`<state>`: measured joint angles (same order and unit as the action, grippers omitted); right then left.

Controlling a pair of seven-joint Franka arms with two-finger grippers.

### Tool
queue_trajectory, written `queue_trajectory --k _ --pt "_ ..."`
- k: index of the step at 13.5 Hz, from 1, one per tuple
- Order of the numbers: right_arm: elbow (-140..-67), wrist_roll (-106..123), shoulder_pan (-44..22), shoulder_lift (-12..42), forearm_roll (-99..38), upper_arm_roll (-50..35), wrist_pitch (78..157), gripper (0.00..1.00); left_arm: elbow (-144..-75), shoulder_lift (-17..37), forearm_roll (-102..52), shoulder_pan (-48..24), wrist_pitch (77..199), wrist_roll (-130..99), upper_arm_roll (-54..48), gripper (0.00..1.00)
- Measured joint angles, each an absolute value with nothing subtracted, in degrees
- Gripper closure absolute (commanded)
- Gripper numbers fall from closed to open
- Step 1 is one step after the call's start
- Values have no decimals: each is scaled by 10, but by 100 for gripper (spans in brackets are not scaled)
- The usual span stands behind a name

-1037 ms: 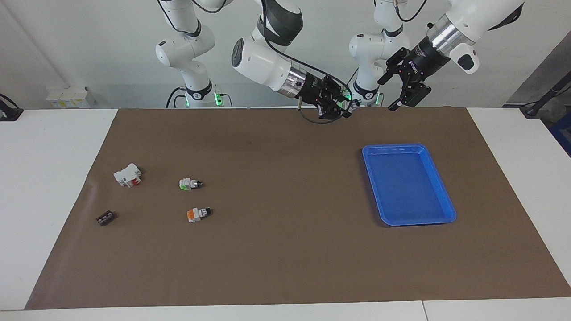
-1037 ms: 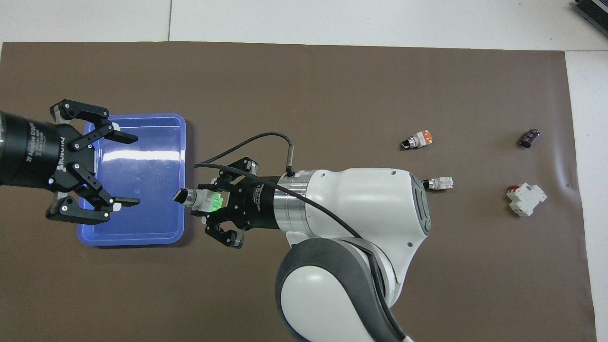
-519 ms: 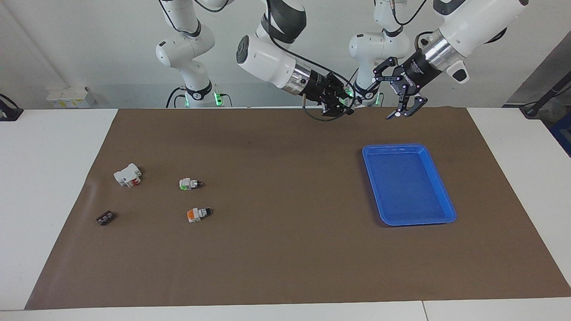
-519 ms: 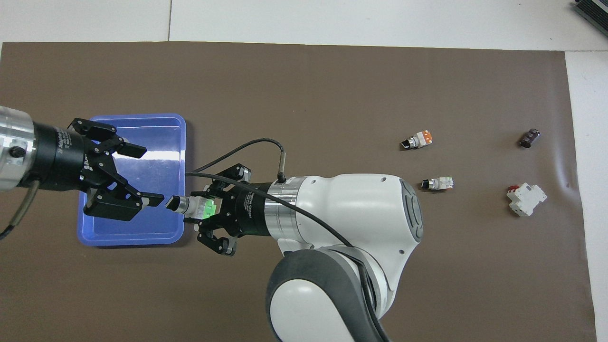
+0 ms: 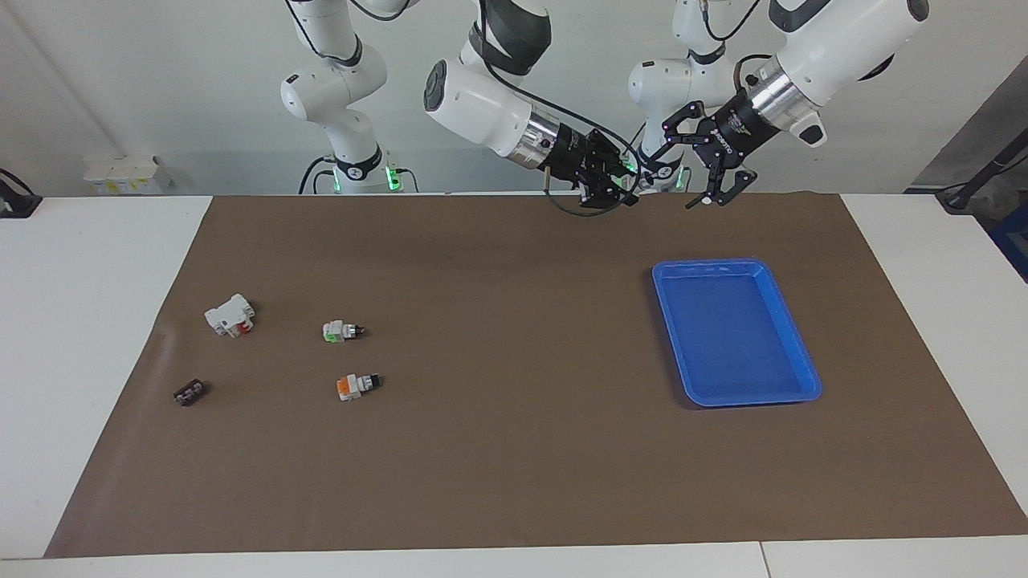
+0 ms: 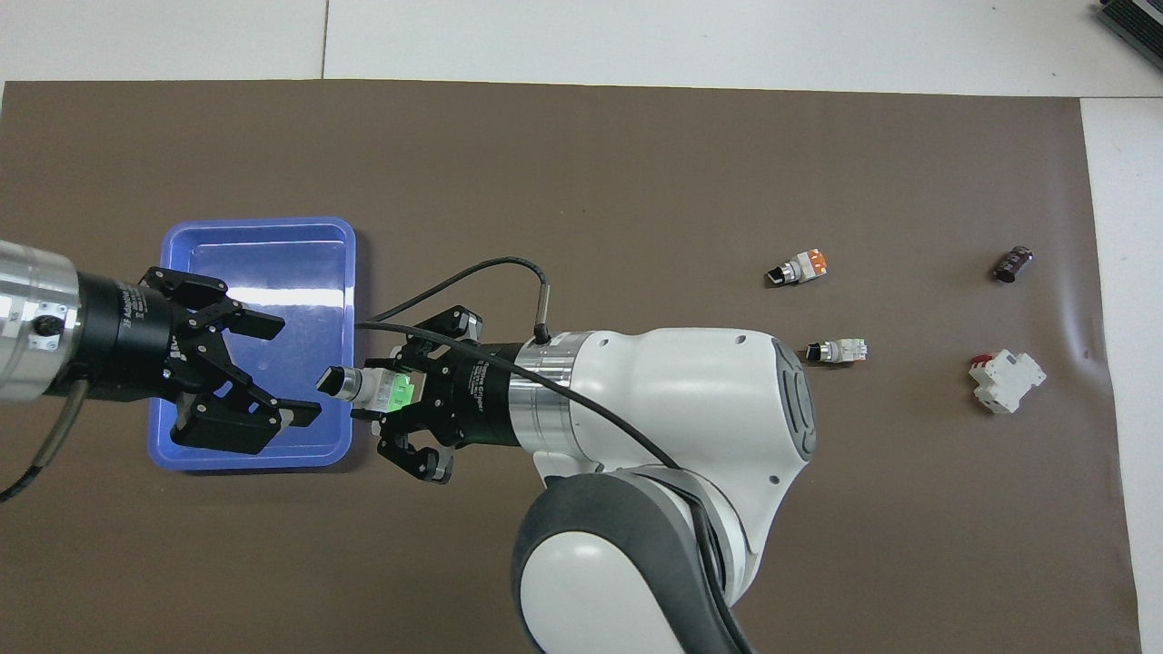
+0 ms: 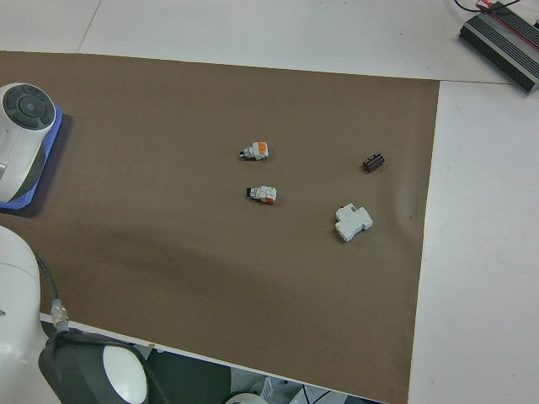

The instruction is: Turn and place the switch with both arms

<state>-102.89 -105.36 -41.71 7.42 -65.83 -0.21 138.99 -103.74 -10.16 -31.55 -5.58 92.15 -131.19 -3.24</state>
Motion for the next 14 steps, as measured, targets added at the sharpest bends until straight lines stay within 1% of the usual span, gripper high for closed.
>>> queue_trajectory --k 1,2,3,5,6,8,14 --pt "-1029 -1054 -417 74 -658 -2 1390 100 -1038 -102 -325 -56 919 -1312 -33 17" --pt "-1029 -1054 -416 74 -658 -1 1391 100 -1038 -102 -335 -56 915 -1312 -33 23" --pt "-1029 -1054 -416 74 -658 -1 1394 100 -1038 -102 -345 -56 913 -1312 -34 37" --pt "-1029 -1054 -415 74 -657 0 1403 100 -1038 -102 -360 -56 911 -1302 -35 52" --pt "-1029 -1054 -415 74 -657 0 1406 100 -1038 -103 -367 -57 911 -1297 -35 54" --pt "-1029 -1054 -413 74 -657 1 1406 100 -1038 -105 -372 -57 910 -1289 -35 56" --pt "-1029 -1053 -402 74 -656 1 1414 100 -1038 -116 -388 -57 921 -1267 -35 57"
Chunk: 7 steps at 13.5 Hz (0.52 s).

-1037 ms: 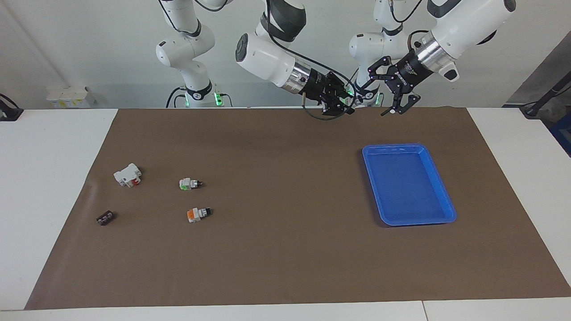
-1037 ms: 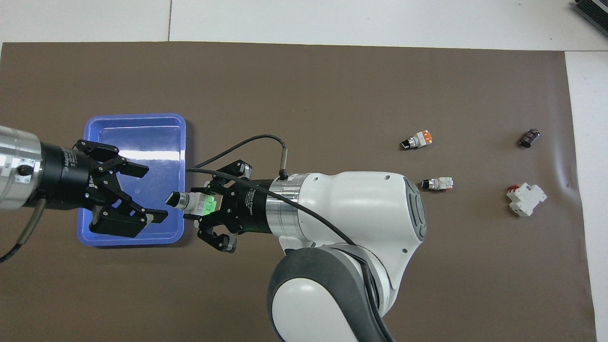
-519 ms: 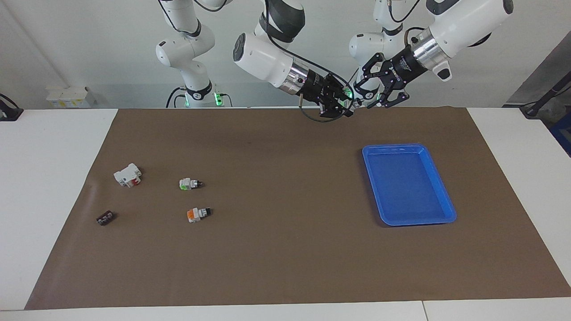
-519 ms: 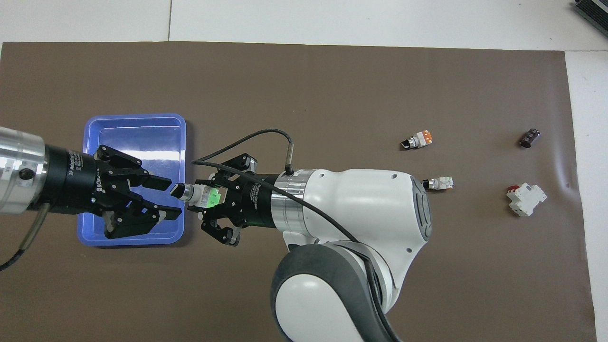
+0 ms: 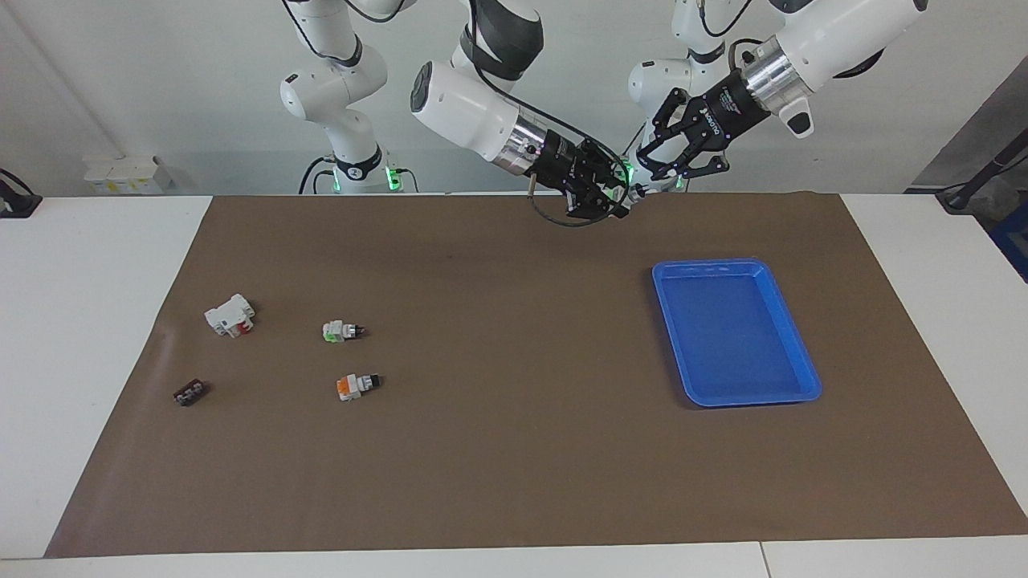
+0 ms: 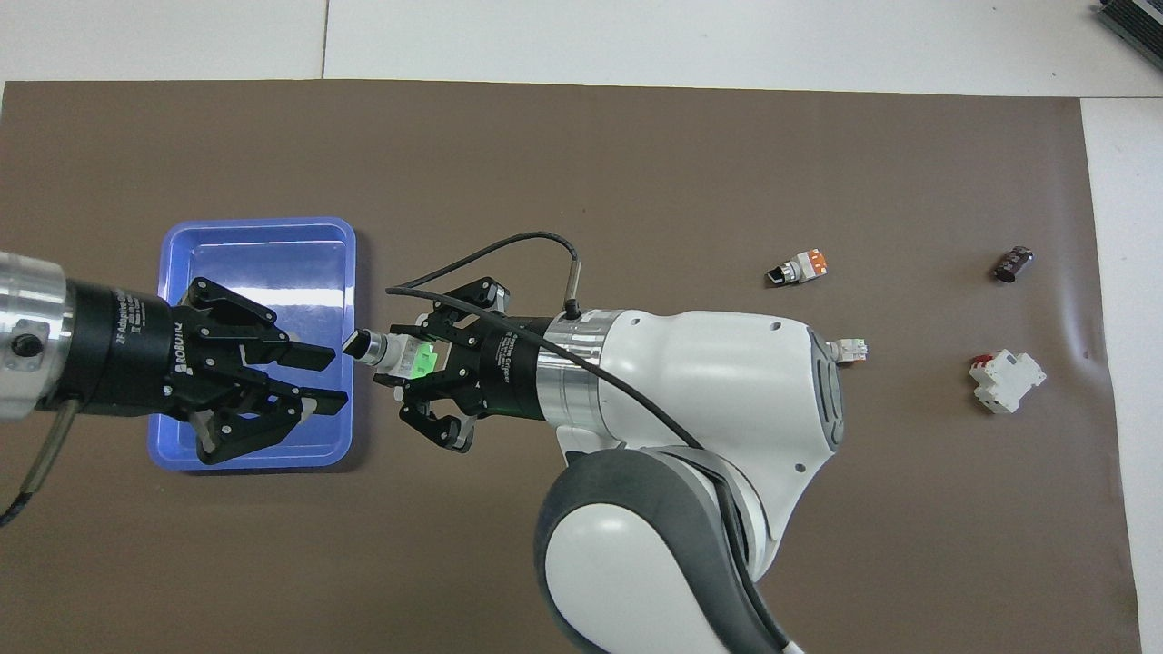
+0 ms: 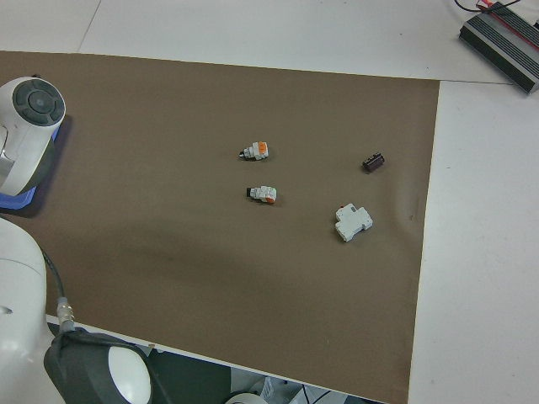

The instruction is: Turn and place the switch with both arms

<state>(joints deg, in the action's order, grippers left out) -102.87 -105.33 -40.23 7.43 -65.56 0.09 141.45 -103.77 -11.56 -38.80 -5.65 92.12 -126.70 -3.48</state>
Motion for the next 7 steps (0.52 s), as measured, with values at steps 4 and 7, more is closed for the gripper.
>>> queue_trajectory --k 4,7 --pt "-1029 -1048 -403 74 -654 0 1417 100 -1046 -116 -390 -58 975 -1253 -36 57" --pt "-1029 -1029 -404 74 -654 -1 1417 100 -1062 -116 -397 -58 1008 -1247 -36 57"
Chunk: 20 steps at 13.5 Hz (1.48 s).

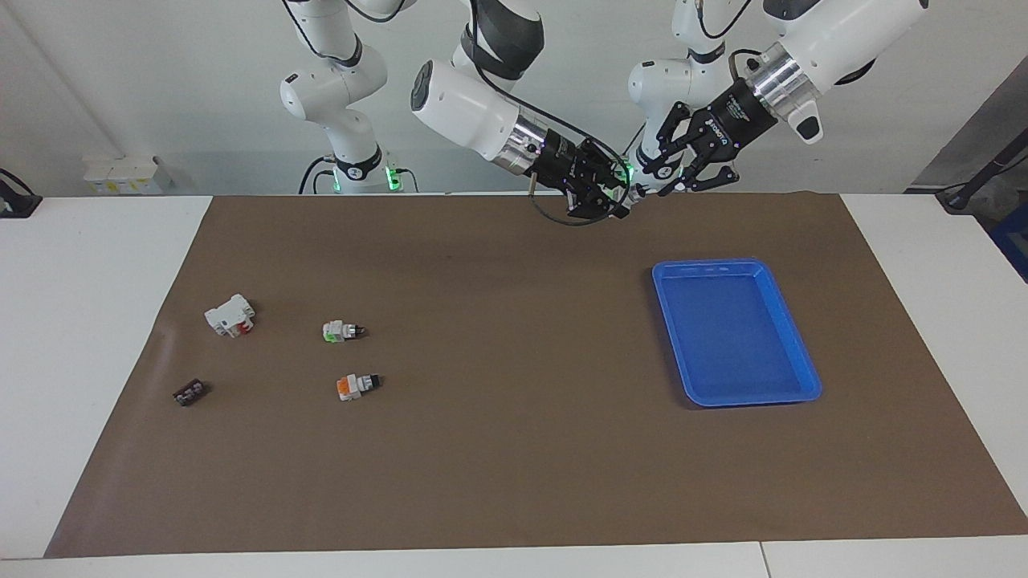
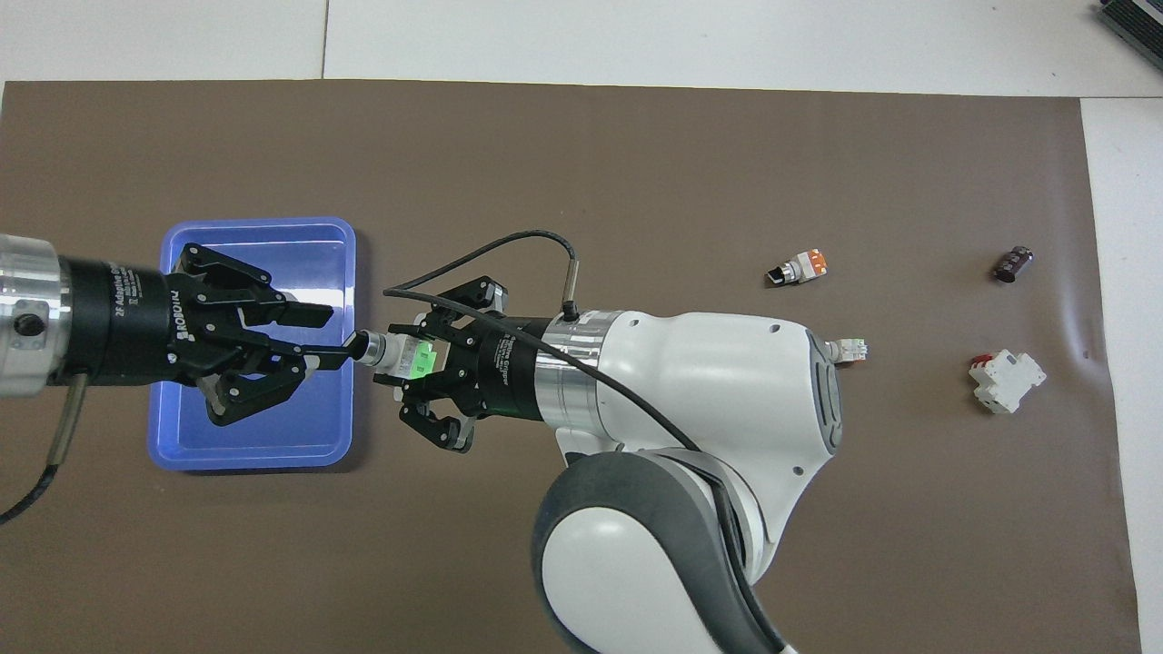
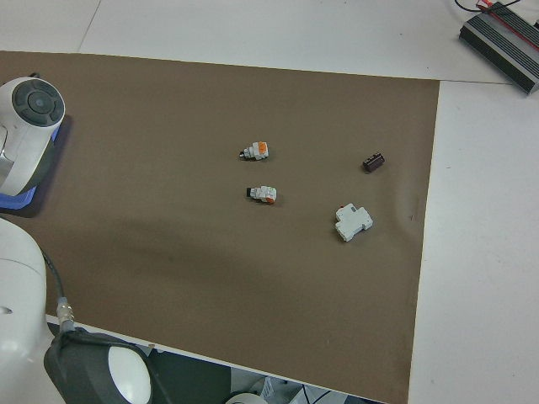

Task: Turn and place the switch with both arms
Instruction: 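Close the left gripper on the green switch's end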

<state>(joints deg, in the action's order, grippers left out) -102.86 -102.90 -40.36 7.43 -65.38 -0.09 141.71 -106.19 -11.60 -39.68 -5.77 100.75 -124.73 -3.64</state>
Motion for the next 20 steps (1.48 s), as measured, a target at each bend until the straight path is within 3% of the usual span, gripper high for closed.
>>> queue_trajectory --k 4,13,20 --pt "-1029 -1021 -404 74 -654 -2 1417 100 -1073 -120 -404 -58 1014 -1232 -37 62" --pt "-1028 -1021 -404 74 -654 -2 1417 100 -1078 -127 -407 -60 994 -1213 -38 63" --pt "-1029 -1020 -405 74 -653 -2 1416 100 -1083 -129 -407 -70 998 -1183 -33 76"
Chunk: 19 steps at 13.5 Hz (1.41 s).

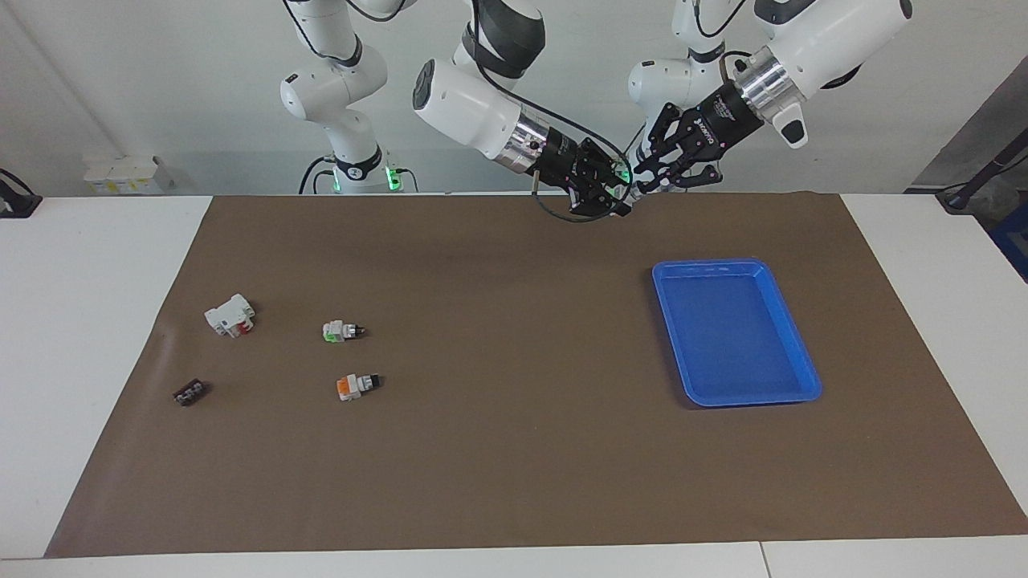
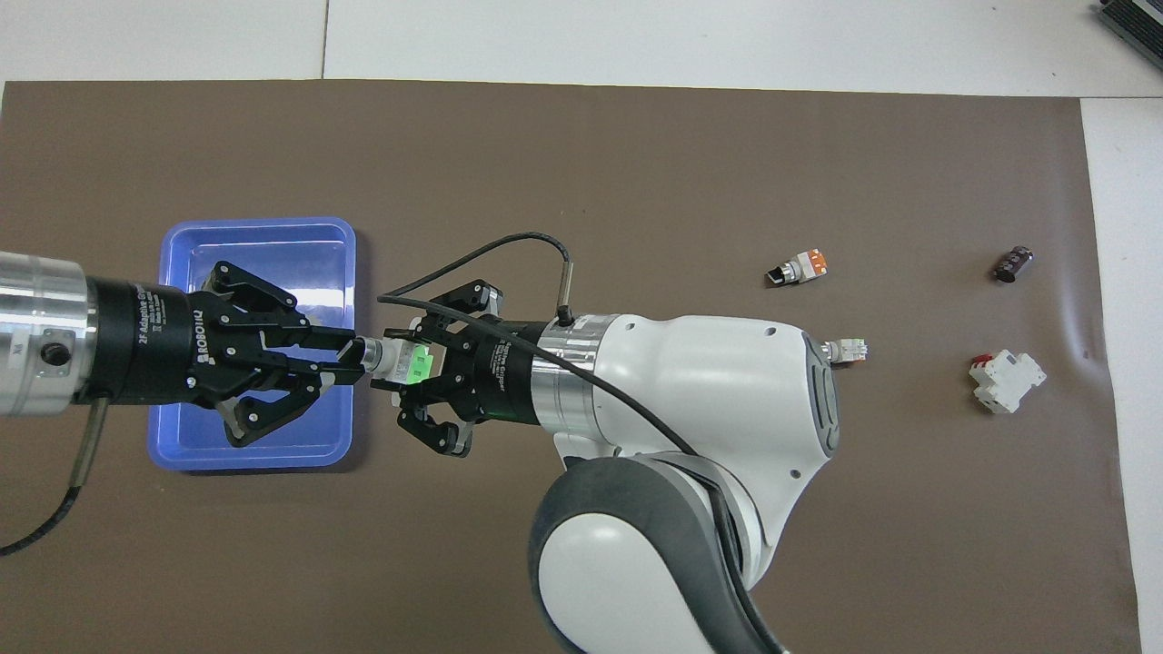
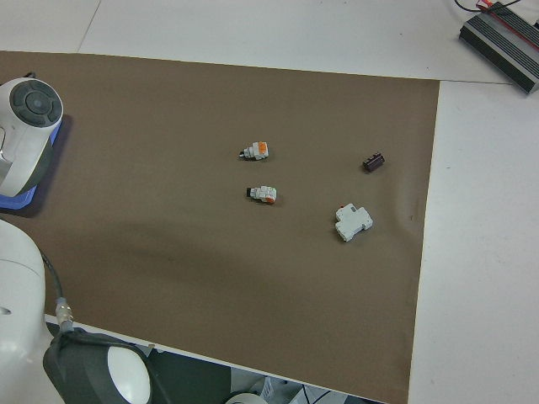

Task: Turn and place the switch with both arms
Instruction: 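Close the left gripper on the green switch's end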

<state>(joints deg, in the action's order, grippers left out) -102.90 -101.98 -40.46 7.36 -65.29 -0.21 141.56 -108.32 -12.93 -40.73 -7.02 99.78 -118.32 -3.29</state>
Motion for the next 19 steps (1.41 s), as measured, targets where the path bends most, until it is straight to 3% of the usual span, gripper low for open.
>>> queue_trajectory --k 2,4,10,19 --pt "-1029 -1020 -406 73 -653 -2 1415 100 -1089 -131 -408 -70 1000 -1168 -31 83" --pt "-1029 -1020 -407 73 -653 -2 1415 100 -1094 -134 -408 -70 1007 -1157 -30 100" --pt "-1029 -1017 -407 73 -652 -2 1416 100 -1096 -135 -410 -70 1012 -1082 -30 100" --pt "-1030 -1017 -409 73 -652 -2 1413 100 -1097 -136 -410 -70 1004 -644 -27 100"
